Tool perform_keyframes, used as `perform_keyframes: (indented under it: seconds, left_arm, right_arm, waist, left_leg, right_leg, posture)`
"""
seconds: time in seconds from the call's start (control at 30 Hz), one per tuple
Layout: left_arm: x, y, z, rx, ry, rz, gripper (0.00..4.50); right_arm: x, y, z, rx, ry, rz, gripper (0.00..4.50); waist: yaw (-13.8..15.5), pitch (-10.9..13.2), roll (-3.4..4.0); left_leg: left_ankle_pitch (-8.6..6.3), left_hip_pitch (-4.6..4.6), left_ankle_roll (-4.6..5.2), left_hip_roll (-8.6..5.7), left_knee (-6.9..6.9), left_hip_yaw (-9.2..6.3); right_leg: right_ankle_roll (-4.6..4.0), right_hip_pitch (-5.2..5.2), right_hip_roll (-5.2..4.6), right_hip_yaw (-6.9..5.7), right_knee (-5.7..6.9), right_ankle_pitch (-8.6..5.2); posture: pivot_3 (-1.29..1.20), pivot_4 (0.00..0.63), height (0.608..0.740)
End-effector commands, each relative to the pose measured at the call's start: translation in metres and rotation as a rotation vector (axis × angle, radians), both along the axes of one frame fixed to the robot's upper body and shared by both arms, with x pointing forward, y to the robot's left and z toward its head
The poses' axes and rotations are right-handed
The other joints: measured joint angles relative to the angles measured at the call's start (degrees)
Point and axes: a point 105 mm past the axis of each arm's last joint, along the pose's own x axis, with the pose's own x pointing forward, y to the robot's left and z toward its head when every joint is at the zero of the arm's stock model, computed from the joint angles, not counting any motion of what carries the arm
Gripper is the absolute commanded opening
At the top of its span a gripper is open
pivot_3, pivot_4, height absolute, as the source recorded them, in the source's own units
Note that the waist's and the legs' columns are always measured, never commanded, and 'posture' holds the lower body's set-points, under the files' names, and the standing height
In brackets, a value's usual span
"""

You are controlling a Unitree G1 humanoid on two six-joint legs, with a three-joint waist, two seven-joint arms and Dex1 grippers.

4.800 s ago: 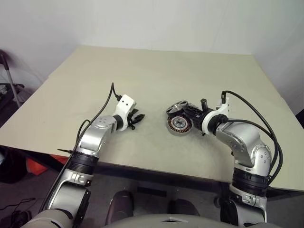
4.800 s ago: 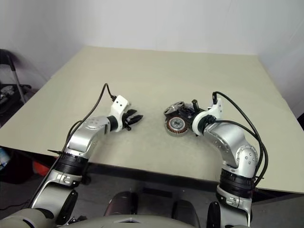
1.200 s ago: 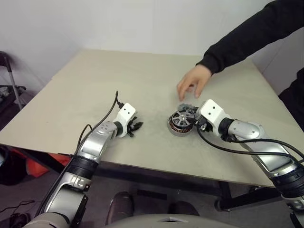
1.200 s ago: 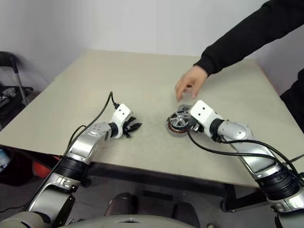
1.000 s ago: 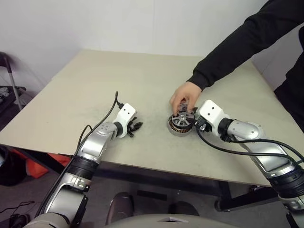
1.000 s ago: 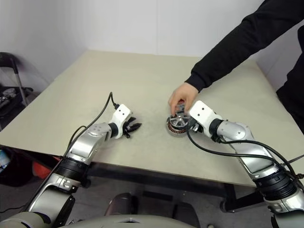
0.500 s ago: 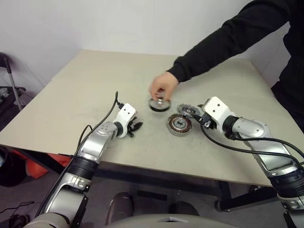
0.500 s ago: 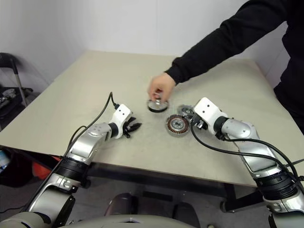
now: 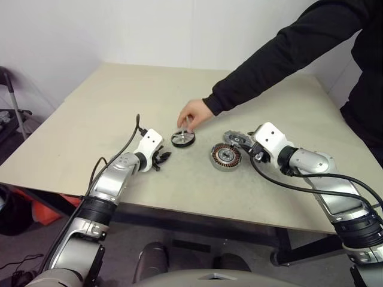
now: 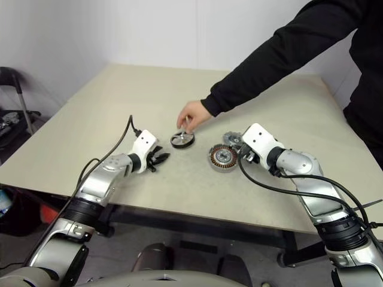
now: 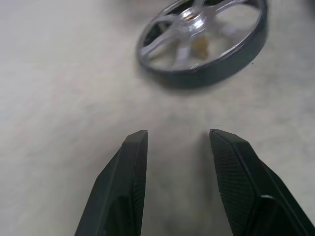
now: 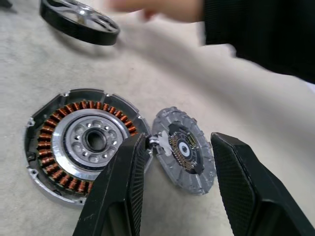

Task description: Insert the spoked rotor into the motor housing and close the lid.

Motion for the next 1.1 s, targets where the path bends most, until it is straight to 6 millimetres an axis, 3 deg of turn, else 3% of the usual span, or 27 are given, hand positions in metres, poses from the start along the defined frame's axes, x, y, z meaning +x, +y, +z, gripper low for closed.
perform_keyframes:
  seconds: [0.03,0.13,0.27,0.4,0.7,0.83,0.9,1.1]
  left_arm:
    - [0.007,0.017,0.014,-0.014,-0.048,0.048,2.09]
    - [0.011,0.022,0.02,-0.073,-0.047,0.085,2.09]
    - [0.011,-0.007,0.067,-0.447,-0.086,0.046,2.09]
    - [0.007,-0.02,0.078,-0.522,-0.083,0.009,2.09]
    - [0.012,-0.012,0.048,-0.196,-0.146,-0.034,2.09]
    - [0.023,-0.007,0.043,0.28,-0.445,-0.19,2.09]
    - [0.029,-0.008,0.048,0.31,-0.506,-0.212,2.09]
    - [0.04,-0.023,0.053,0.351,-0.563,-0.307,2.09]
  right_arm:
    - [0.002,0.009,0.014,0.009,-0.052,0.038,2.14]
    - [0.001,0.02,0.013,0.025,-0.055,0.068,2.14]
    - [-0.003,0.063,0.007,0.148,-0.014,0.176,2.14]
    - [-0.004,0.085,0.01,0.192,-0.009,0.227,2.14]
    - [0.005,0.075,0.01,0.152,-0.034,0.18,2.14]
    - [0.009,0.063,0.011,0.14,-0.047,0.133,2.14]
    - [0.009,0.062,0.011,0.14,-0.05,0.128,2.14]
    - [0.009,0.062,0.018,0.188,-0.062,0.108,2.14]
  waist:
    - [-0.04,0.0,0.0]
    - [-0.09,0.0,0.01]
    - [-0.11,0.01,0.0]
    - [-0.06,0.01,0.0]
    - [-0.17,0.02,0.01]
    - [-0.11,0.02,0.01]
    - [-0.03,0.02,0.01]
    - [0.04,0.02,0.01]
  left_leg:
    - [0.0,0.01,0.0,0.01,0.0,0.0]
    - [0.0,0.02,-0.01,0.01,-0.01,0.0]
    - [0.0,0.02,-0.01,0.01,-0.01,0.03]
    - [0.0,-0.02,-0.01,0.01,-0.01,0.03]
    - [0.01,0.0,-0.03,0.02,-0.1,0.04]
    - [0.01,0.01,-0.03,0.04,-0.16,0.01]
    - [0.02,-0.04,-0.06,0.04,-0.17,-0.02]
    - [0.14,-0.06,-0.26,0.01,-0.17,-0.02]
  right_leg:
    - [0.0,0.0,0.0,0.0,0.0,0.0]
    - [0.0,0.0,0.01,0.0,0.0,0.0]
    - [-0.01,-0.01,0.0,0.01,0.01,0.0]
    - [-0.04,-0.02,-0.01,0.01,0.01,0.01]
    - [-0.02,-0.04,0.03,0.03,-0.06,0.0]
    - [0.14,-0.03,0.07,0.03,-0.17,-0.08]
    - [0.41,-0.03,0.09,0.03,-0.2,-0.2]
    - [0.03,-0.06,0.07,0.03,-0.15,0.01]
  posture:
    - [0.0,0.0,0.74]
    - [0.0,0.0,0.74]
    - [0.0,0.0,0.74]
    - [0.0,0.0,0.74]
    - [0.0,0.0,0.74]
    - [0.0,0.0,0.74]
    - [0.0,0.0,0.74]
    - [0.0,0.0,0.74]
